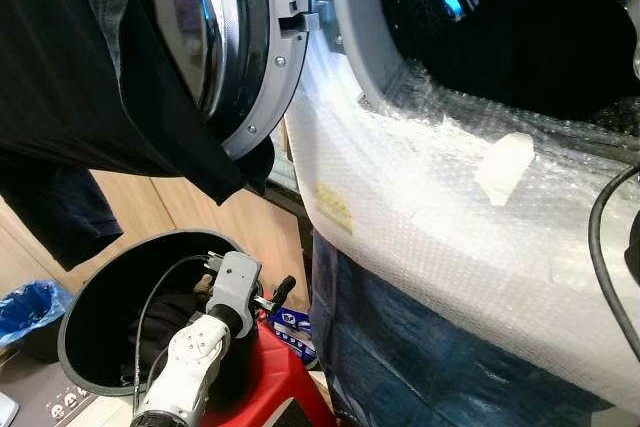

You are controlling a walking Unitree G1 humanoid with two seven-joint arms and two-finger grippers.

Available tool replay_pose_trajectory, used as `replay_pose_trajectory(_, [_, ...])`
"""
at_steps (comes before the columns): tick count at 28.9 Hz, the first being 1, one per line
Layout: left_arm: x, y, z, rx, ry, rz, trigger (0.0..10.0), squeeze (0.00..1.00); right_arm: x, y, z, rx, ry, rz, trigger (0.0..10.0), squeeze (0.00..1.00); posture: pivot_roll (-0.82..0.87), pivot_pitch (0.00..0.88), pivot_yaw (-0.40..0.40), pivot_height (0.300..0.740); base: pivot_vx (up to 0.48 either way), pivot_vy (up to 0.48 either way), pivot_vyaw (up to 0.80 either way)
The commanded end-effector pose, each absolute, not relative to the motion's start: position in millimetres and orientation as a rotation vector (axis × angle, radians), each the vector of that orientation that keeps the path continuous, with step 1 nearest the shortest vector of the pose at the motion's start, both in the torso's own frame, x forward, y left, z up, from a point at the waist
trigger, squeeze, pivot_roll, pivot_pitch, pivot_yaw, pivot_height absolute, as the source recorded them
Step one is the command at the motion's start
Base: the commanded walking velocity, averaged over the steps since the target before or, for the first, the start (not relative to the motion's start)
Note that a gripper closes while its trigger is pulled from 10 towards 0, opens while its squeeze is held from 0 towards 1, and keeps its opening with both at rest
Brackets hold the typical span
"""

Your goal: Clothes washing

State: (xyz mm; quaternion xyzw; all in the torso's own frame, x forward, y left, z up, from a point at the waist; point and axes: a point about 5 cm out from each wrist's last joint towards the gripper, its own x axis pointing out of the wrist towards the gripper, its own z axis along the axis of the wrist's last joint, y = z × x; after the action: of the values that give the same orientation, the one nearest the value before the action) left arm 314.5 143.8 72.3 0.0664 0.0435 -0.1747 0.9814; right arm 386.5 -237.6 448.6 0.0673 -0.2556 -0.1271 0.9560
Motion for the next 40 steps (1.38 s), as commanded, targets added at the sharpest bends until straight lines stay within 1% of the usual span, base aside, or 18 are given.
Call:
replay_pose_trajectory(1, [315.8, 144.9, 72.7, 0.151, 0.089, -0.358, 10.0, 0.00, 382.9, -216.1, 460.4, 0.257, -0.564, -0.067, 10.0, 0.00, -0.04, 0.000, 0.121, 0.740, 0.000, 0.000, 0.00])
replay_pose_trajectory(2, [315.7, 144.8, 72.6, 0.151, 0.089, -0.358, 10.0, 0.00, 382.9, -209.2, 461.0, 0.300, -0.557, 0.008, 10.0, 0.00, -0.04, 0.000, 0.121, 0.740, 0.000, 0.000, 0.00])
replay_pose_trajectory(4, [315.2, 145.6, 72.7, 0.152, 0.089, -0.358, 10.0, 0.00, 373.8, -190.7, 465.0, 0.249, -0.580, 0.154, 10.0, 0.00, -0.03, 0.004, 0.125, 0.740, 0.000, 0.000, 0.00])
replay_pose_trajectory(5, [315.3, 146.1, 73.0, 0.153, 0.089, -0.358, 10.0, 0.00, 370.7, -186.2, 465.8, 0.221, -0.589, 0.175, 10.0, 0.00, -0.03, 0.003, 0.128, 0.740, 0.000, 0.000, 0.00])
replay_pose_trajectory(9, [313.5, 148.0, 71.2, 0.157, 0.097, -0.360, 10.0, 0.00, 353.2, -178.2, 467.2, 0.264, -0.611, 0.176, 10.0, 0.00, -0.04, 0.013, 0.134, 0.740, 0.000, 0.000, 0.00])
replay_pose_trajectory(11, [312.5, 147.3, 69.4, 0.159, 0.103, -0.365, 10.0, 0.00, 335.9, -158.5, 464.7, 0.270, -0.609, 0.253, 10.0, 0.00, -0.05, 0.021, 0.140, 0.740, 0.000, 0.000, 0.00])
replay_pose_trajectory(14, [312.8, 145.1, 69.4, 0.159, 0.104, -0.372, 10.0, 0.00, 315.5, -149.7, 464.9, 0.268, -0.643, 0.322, 10.0, 0.00, -0.05, 0.024, 0.143, 0.740, 0.000, 0.000, 0.00])
replay_pose_trajectory(17, [313.7, 144.5, 69.6, 0.166, 0.104, -0.375, 10.0, 0.00, 305.9, -144.7, 460.4, 0.281, -0.676, 0.400, 10.0, 0.00, -0.05, 0.025, 0.143, 0.740, 0.000, 0.000, 0.00])
replay_pose_trajectory(18, [314.5, 144.1, 70.5, 0.172, 0.100, -0.376, 10.0, 0.00, 293.9, -135.3, 448.3, 0.279, -0.690, 0.525, 10.0, 0.00, -0.04, 0.030, 0.137, 0.740, 0.000, 0.000, 0.00])
replay_pose_trajectory(20, [316.0, 145.4, 71.7, 0.168, 0.097, -0.368, 10.0, 0.00, 284.1, -125.4, 436.3, 0.245, -0.683, 0.629, 10.0, 0.00, -0.05, 0.036, 0.138, 0.740, 0.000, 0.000, 0.00])
replay_pose_trajectory(21, [316.0, 145.4, 71.7, 0.168, 0.097, -0.368, 10.0, 0.00, 284.1, -125.4, 436.3, 0.245, -0.683, 0.629, 10.0, 0.00, -0.05, 0.036, 0.138, 0.740, 0.000, 0.000, 0.00])
replay_pose_trajectory(22, [316.3, 146.7, 71.6, 0.171, 0.099, -0.365, 10.0, 0.00, 276.1, -113.3, 421.4, 0.219, -0.649, 0.734, 10.0, 0.00, -0.05, 0.036, 0.141, 0.740, 0.000, 0.000, 0.00])
replay_pose_trajectory(24, [316.0, 147.3, 70.8, 0.174, 0.102, -0.365, 10.0, 0.00, 270.8, -104.7, 404.4, 0.205, -0.598, 0.780, 10.0, 0.00, -0.05, 0.037, 0.139, 0.740, 0.000, 0.000, 0.00])
replay_pose_trajectory(26, [315.7, 147.4, 70.5, 0.174, 0.102, -0.363, 10.0, 0.00, 261.5, -96.5, 389.2, 0.157, -0.565, 0.891, 10.0, 0.00, -0.05, 0.038, 0.135, 0.740, 0.000, 0.000, 0.00])
replay_pose_trajectory(28, [315.9, 148.4, 71.0, 0.171, 0.096, -0.347, 10.0, 0.00, 244.1, -92.0, 379.8, 0.175, -0.589, 1.049, 10.0, 0.00, -0.05, 0.037, 0.133, 0.740, 0.000, 0.000, 0.00])
replay_pose_trajectory(34, [317.3, 155.7, 75.6, 0.171, 0.064, -0.276, 10.0, 0.00, 217.3, -84.2, 350.8, 0.135, -0.532, 1.256, 10.0, 0.00, -0.04, 0.041, 0.130, 0.740, 0.000, 0.000, 0.00])
replay_pose_trajectory(37, [316.7, 164.4, 74.7, 0.230, 0.059, -0.228, 10.0, 0.00, 213.8, -79.5, 328.1, 0.121, -0.445, 1.307, 10.0, 0.00, -0.04, 0.043, 0.129, 0.740, 0.000, 0.000, 0.00])
replay_pose_trajectory(40, [317.0, 172.8, 76.6, 0.238, 0.043, -0.174, 10.0, 0.00, 215.8, -85.1, 296.5, 0.084, -0.316, 1.351, 10.0, 0.00, -0.04, 0.043, 0.129, 0.740, 0.000, 0.000, 0.00])
